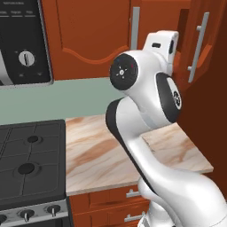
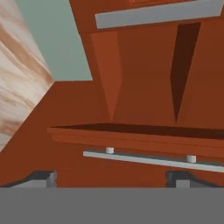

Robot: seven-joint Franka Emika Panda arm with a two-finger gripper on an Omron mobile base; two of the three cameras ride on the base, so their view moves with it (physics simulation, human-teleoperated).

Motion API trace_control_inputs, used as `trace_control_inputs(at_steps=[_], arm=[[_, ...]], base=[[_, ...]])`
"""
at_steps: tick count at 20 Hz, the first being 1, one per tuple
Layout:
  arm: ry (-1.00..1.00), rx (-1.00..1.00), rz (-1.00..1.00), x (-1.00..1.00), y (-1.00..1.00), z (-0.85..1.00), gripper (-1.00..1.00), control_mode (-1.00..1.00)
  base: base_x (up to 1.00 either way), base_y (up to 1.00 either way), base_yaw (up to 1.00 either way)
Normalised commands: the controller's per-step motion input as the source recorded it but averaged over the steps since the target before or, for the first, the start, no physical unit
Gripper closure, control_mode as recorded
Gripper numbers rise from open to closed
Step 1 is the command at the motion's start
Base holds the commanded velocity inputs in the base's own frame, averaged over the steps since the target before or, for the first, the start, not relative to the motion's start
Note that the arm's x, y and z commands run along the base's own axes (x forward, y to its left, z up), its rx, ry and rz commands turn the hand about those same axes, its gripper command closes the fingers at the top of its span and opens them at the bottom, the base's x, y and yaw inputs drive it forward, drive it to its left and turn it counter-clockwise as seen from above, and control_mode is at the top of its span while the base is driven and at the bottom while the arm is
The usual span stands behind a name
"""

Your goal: Retrieve the tupperware from the cabinet, then place the raw meat into the tupperware to avoid contamination.

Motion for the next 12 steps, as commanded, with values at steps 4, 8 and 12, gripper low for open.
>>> trace_control_inputs(at_steps=[4,8,12], arm=[[0.01,0.0,-0.1,0.24,-0.08,-0.14,-1.0,-1.0],[0.0,0.0,-0.06,0.26,0.0,-0.04,-1.0,-1.0],[0.0,0.0,0.0,0.24,0.0,-0.01,-1.0,-1.0]], base=[[0.0,0.0,0.0],[0.0,0.0,0.0],[0.0,0.0,0.0]])
